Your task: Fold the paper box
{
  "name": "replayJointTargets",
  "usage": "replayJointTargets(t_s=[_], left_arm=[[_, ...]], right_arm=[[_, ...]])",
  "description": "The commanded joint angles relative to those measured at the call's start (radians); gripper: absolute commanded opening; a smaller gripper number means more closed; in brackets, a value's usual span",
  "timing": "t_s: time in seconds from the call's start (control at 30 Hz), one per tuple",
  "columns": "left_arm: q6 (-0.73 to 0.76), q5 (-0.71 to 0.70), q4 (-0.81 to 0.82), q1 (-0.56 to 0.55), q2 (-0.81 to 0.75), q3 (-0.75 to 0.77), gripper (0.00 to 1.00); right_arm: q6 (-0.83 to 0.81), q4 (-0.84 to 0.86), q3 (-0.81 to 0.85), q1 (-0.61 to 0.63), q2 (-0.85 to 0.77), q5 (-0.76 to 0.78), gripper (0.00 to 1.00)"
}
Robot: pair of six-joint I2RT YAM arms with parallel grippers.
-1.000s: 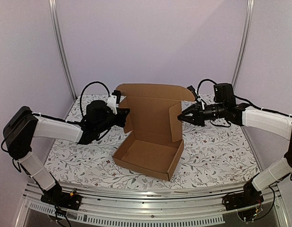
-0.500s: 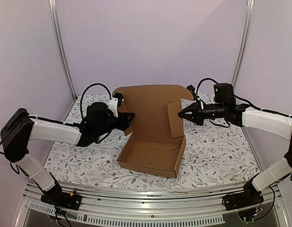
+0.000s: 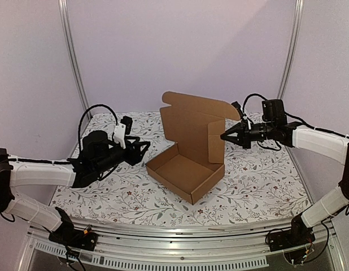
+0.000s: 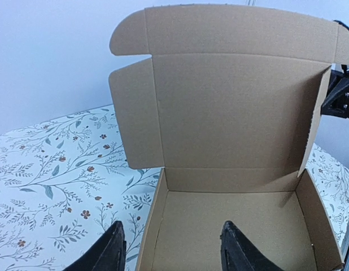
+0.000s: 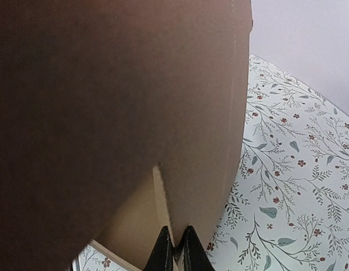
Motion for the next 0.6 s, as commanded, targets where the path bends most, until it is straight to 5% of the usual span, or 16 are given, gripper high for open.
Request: replayJointTargets(t_s=[0.0,0.23,0.57], left_arm=[[0.016,-0.042,0.038,0.0,0.067,0.008,0.58],[0.094,0.02,0.09,0.069,0.269,0.148,0.64],[0.115,0.397,0.079,0.188,0.469,0.325,0.65]], right_arm=[[-0.008,-0.063,0.026,0.0,0.03,-0.119,0.0],[-0.032,-0.124,0.037,0.001,0.012,-0.176,0.0],[-0.152,-0.287,0.073,-0.002,0.024,-0.239,0.0]])
